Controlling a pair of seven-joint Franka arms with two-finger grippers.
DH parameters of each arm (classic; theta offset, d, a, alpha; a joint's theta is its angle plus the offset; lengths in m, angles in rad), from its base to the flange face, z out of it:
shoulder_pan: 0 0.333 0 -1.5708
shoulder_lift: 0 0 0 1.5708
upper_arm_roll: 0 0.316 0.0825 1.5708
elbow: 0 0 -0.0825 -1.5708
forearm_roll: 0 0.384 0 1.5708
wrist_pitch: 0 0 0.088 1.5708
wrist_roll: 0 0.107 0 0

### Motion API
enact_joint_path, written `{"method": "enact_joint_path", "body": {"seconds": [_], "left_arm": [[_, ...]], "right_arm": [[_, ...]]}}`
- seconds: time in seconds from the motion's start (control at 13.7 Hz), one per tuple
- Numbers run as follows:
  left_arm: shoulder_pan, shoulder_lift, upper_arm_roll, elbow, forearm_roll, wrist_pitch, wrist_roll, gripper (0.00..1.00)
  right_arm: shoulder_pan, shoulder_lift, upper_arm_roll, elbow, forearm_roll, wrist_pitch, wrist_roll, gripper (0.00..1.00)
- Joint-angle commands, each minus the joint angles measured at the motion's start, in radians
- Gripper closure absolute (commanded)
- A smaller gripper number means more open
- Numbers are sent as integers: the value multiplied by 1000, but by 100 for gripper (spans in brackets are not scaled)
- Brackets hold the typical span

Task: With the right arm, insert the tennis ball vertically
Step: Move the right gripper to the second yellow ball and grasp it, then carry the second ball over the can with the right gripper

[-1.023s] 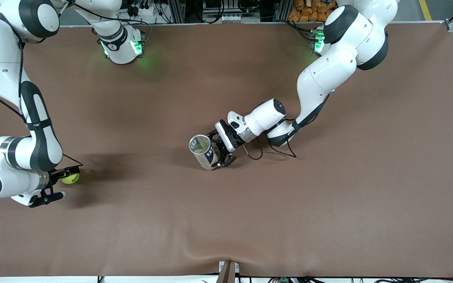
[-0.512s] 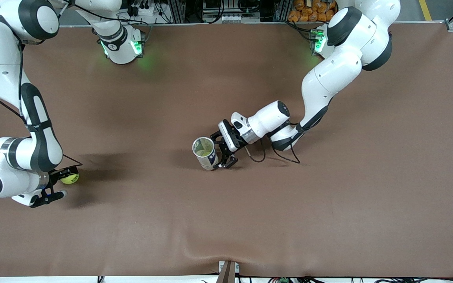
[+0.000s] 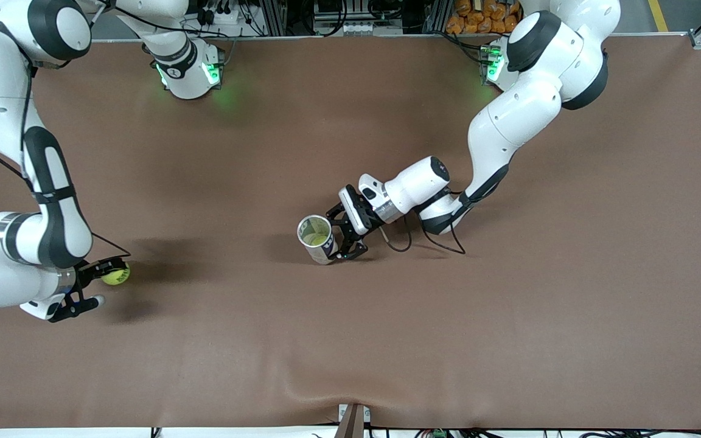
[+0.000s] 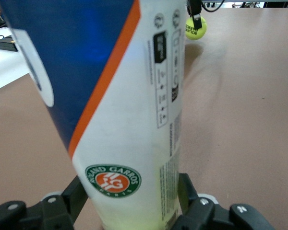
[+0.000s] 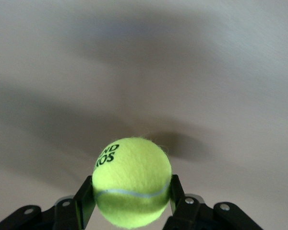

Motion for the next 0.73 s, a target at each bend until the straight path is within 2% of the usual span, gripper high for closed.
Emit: {"method": "enact_joint_path", "body": {"seconds": [0.0,0.15,0.22,0.51,0.66], "left_arm": [[0,1,0,10,23,-3,-12,22],[-1,1,0,10,23,-3,-12,22],[-1,-1,0,10,23,-3,-12,22],[0,1,0,10,23,-3,-12,22],[0,-1,0,10,23,-3,-12,22]], "right_arm": [[35,-67,16,-3,135,-82,73,70],[69,-70,49,-3,266,-106,171,70],[86,-73,80,-3,296,-122,259,70],[93,-133,252,-3,299,-148,646,71],[89,-144,365,-1,301,-148,850,72]]}}
